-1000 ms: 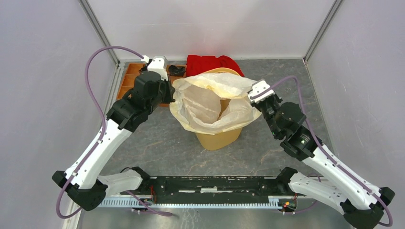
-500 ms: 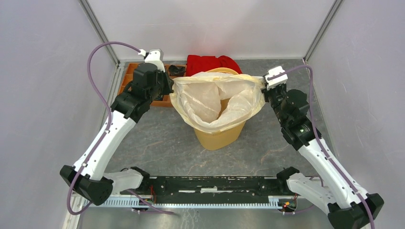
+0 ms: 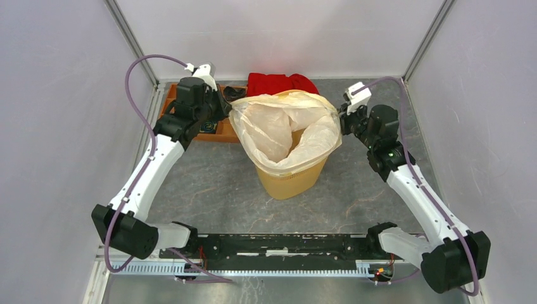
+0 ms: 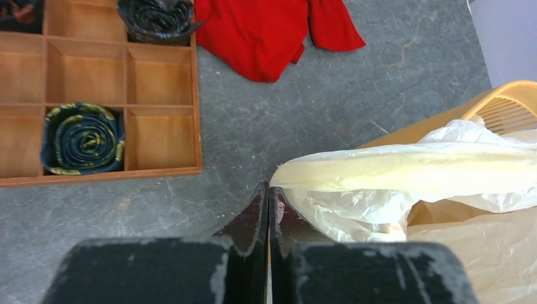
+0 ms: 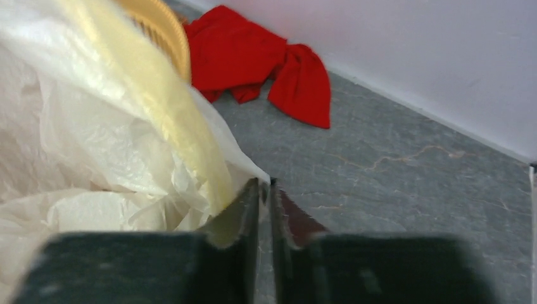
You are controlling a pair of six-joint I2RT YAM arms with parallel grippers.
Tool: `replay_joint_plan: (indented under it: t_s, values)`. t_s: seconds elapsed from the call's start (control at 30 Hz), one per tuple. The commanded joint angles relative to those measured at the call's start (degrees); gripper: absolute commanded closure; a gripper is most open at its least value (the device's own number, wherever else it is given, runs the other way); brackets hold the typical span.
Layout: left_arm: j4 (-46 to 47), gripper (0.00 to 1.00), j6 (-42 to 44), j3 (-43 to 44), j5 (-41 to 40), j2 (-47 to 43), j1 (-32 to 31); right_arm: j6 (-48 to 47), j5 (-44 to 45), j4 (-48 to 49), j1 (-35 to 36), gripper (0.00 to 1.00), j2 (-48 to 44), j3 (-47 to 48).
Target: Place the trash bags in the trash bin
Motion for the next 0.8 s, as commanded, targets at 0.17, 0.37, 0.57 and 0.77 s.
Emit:
replay_joint_plan:
  t_s: [0.17,0.37,0.57,0.77]
  values:
    - [4.17,0.98,-3.93,-1.67,9.12,0.35,1.49,2.29,7.79,-24.62,-0.5,0.32,-0.36,16.85]
    - [4.04,0.98,-4.45,-2.3,11.46,-0.98,1.49,-5.86,16.16,-27.79,-0.63,0.15,-3.78,25.19]
    - [4.26,0.98,-4.78,-3.18,12.17,-1.14,1.49,-4.43,-10.58,-14.21,-0.57,0.15,-1.1,25.42]
    - [4.28,0.98,-4.91,-2.9,12.82,-1.19,1.49,0.77,-30.59,-4.04,-0.64,0.3,7.47,26.24]
